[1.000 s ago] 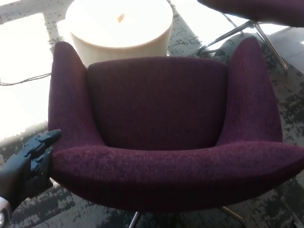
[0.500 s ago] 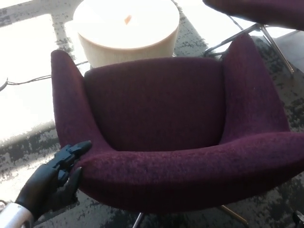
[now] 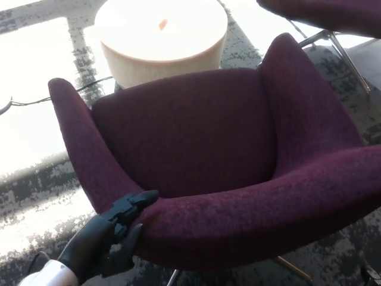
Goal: The robot stands in front of a sofa and uses its left hand to push the left side of the sofa
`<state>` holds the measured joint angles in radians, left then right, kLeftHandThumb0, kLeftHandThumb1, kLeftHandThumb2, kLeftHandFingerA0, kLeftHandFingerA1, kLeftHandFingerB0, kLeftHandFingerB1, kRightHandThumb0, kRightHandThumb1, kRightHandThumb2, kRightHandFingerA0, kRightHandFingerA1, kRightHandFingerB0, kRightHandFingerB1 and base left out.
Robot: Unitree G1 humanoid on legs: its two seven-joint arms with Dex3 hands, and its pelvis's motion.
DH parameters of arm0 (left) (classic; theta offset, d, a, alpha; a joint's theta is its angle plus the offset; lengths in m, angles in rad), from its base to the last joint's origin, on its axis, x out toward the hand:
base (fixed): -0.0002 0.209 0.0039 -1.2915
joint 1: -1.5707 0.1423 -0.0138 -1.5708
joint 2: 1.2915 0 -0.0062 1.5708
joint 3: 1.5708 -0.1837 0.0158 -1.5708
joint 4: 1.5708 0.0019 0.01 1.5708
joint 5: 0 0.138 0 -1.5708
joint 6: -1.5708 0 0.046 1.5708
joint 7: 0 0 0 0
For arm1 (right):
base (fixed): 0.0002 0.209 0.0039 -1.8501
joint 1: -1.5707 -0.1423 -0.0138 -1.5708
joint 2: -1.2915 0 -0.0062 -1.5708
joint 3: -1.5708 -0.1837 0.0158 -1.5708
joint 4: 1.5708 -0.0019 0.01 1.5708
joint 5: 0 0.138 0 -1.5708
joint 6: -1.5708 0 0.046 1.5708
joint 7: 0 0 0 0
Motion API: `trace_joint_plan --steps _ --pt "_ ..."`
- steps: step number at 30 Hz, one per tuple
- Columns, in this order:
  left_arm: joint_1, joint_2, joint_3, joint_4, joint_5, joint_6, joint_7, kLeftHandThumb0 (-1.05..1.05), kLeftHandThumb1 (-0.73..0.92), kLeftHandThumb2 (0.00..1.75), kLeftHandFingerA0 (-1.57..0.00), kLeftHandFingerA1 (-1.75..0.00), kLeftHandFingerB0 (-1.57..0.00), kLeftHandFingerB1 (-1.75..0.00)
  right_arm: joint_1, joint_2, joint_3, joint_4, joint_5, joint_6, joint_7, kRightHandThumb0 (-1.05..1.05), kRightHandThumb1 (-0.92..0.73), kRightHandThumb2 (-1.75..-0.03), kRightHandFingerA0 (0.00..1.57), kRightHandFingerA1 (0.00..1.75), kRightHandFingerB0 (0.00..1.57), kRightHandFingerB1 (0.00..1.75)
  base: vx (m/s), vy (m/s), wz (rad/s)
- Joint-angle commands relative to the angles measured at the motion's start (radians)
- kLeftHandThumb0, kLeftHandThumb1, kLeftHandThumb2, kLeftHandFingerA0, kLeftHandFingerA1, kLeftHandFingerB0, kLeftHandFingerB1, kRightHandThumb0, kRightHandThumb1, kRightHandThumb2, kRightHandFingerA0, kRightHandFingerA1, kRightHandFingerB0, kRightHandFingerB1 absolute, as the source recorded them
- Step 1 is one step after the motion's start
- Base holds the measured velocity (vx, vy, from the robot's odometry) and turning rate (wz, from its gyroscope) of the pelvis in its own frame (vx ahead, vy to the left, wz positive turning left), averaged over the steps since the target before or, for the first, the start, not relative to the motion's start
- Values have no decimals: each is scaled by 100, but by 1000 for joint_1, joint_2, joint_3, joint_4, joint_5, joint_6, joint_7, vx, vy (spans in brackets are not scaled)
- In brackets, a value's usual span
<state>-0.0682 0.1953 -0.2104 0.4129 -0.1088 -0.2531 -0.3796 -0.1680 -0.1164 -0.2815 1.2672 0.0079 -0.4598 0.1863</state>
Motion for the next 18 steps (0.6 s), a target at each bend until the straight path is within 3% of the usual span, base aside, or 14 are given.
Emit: trace_joint_plan --steps 1,4,5,14,18 --pt "4 -58 -72 -7 52 28 -32 -78 80 117 -4 -44 -9 -33 9 -12 2 6 15 0 -10 -105 -92 -108 0 0 0 0 0 0 0" --pt "4 -58 -73 -7 53 28 -31 -78 80 117 -4 -44 -9 -33 9 -12 3 6 15 0 -10 -105 -92 -108 0 0 0 0 0 0 0" --pt "3 -68 -97 -10 78 23 -23 -85 91 82 -5 -27 -9 -24 11 -14 14 5 2 2 -23 -105 -92 -109 0 0 0 0 0 0 0" --pt "1 -94 -173 -79 110 115 -19 -82 92 82 -7 -29 -8 -24 4 -15 32 6 5 5 -39 -105 -92 -109 0 0 0 0 0 0 0" --pt "-4 -136 -234 -97 147 163 6 -91 92 80 -9 -30 -12 -23 3 -12 40 3 5 0 -39 -105 -92 -106 0 0 0 0 0 0 0"
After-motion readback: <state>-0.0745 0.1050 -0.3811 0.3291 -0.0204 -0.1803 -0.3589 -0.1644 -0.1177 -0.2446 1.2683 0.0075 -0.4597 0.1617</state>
